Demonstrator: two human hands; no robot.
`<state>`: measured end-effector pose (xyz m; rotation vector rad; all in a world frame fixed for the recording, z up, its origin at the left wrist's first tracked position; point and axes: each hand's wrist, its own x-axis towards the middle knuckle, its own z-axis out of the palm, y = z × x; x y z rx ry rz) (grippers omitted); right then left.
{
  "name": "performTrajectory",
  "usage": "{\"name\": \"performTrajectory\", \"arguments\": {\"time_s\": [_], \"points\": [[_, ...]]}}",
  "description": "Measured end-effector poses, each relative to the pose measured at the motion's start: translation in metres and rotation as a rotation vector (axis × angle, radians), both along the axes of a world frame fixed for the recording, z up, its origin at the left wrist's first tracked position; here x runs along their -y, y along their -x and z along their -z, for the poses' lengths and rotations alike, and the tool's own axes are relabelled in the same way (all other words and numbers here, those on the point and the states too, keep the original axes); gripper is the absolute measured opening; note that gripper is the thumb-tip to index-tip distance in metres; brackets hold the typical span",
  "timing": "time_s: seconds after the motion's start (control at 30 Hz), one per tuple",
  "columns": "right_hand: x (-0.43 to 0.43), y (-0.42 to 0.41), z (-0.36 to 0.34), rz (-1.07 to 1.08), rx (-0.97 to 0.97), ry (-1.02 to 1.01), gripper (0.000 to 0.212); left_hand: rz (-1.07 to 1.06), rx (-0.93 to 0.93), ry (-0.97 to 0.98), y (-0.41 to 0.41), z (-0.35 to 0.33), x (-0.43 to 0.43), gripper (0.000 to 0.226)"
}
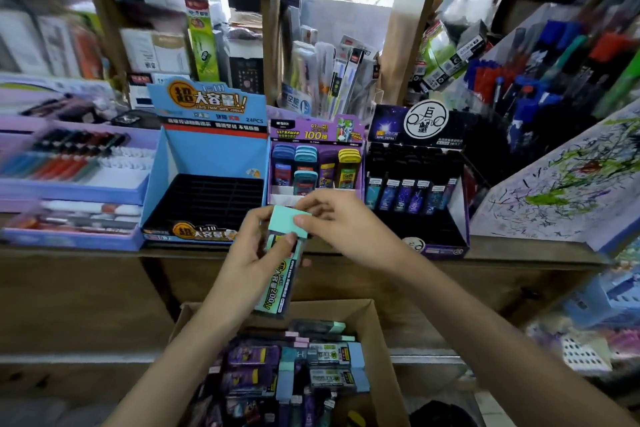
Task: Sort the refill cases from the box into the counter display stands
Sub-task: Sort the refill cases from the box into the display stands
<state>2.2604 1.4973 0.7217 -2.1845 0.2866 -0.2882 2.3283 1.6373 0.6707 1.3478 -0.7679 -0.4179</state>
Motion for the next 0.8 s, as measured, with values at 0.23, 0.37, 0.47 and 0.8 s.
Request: {"name": "performTrajectory", "arguments": {"time_s": [0.23,0.37,0.47,0.8], "points": [[-0.017,-0.057,-0.034,0.002,0.137,-0.027,0.005,-0.201,0.248,-0.143,-0.065,-0.015,-0.042,0.037],[-0.006,-0.092,-0.054,0.097,0.267,0.103,0.003,-0.299,0.603,-0.410,-0.105,-0.009,-0.067,0.055],[-0.003,-0.120,-0.055,0.156,0.282,0.327,0.013,-0.236,0.845,-0.571,-0.122,0.004,-0.075,0.053],[0.007,-0.139,-0.025,0.049,0.220,0.746,0.024,-0.262,0.901,-0.637,-0.127,0.036,-0.072,0.041]]}}
